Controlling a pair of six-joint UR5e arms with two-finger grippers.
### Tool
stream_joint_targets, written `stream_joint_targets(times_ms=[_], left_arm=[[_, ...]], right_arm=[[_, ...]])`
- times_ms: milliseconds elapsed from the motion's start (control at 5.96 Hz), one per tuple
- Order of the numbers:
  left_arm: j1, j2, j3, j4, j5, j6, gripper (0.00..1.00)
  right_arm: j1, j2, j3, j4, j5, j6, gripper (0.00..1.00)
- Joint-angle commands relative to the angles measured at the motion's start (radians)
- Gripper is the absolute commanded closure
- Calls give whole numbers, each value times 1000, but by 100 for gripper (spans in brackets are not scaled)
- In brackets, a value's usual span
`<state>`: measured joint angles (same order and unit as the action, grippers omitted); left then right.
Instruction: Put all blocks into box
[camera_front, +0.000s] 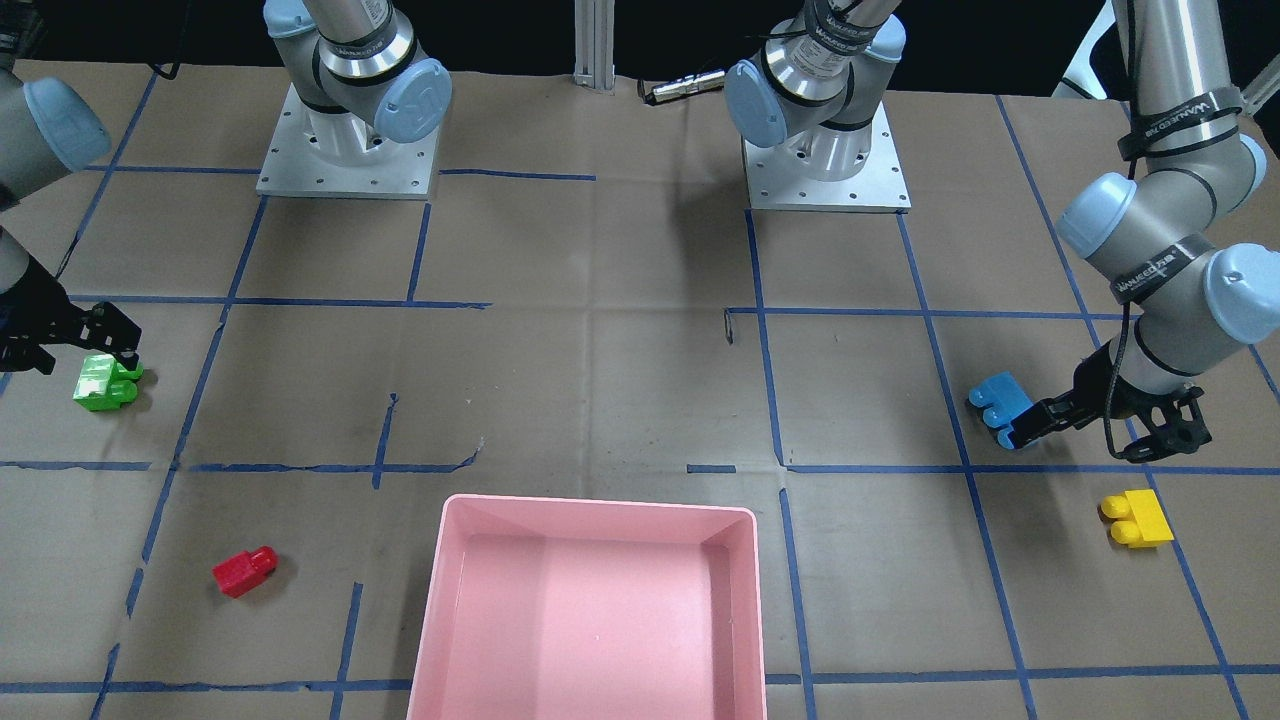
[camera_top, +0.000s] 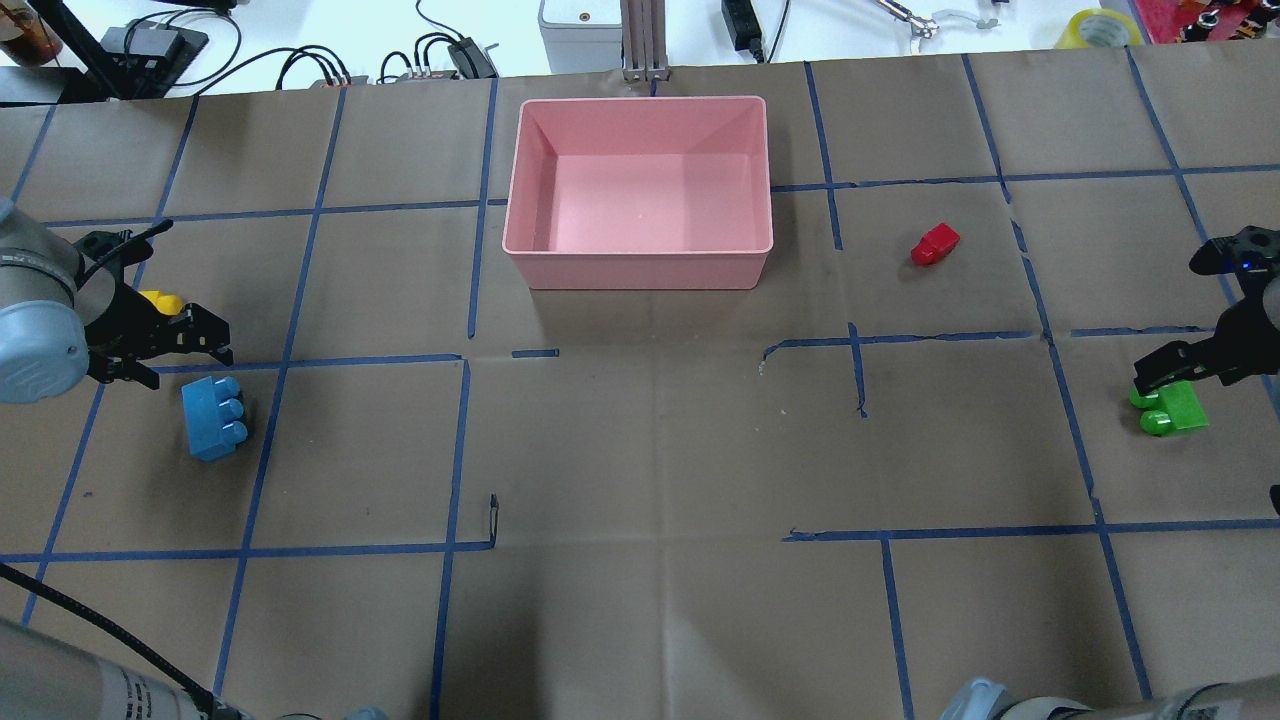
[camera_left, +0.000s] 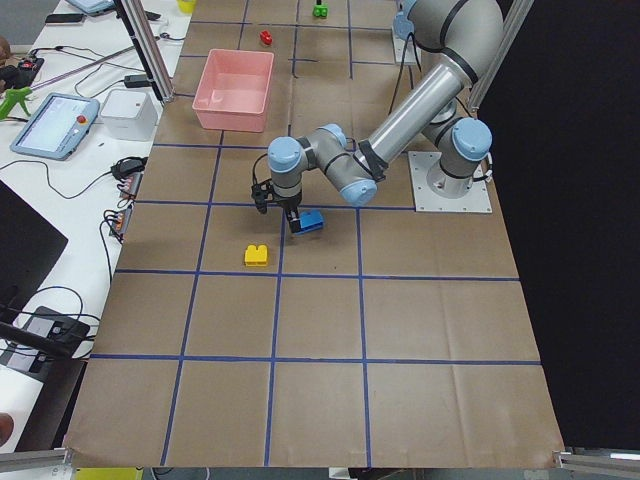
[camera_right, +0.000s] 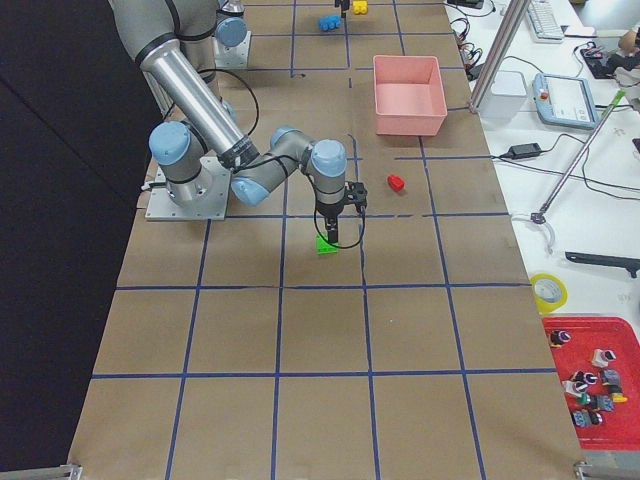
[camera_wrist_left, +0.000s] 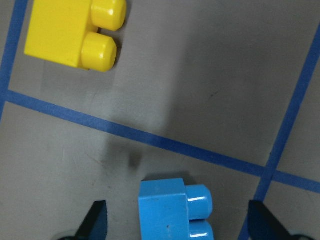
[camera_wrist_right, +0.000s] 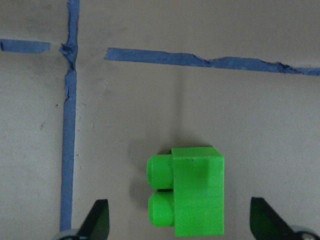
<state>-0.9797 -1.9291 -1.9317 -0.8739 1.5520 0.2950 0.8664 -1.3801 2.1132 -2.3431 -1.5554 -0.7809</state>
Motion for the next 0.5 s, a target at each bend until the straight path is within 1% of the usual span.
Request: stream_joint_targets(times_ms=[0,336], left_arm=[[1,-14,-33,35,0,3,1],[3,-14,-49,36,2,6,1]], right_arm=[[-27,36,-5,-5,3,-26,1],[-27,59,-1,-51,5,-24,1]])
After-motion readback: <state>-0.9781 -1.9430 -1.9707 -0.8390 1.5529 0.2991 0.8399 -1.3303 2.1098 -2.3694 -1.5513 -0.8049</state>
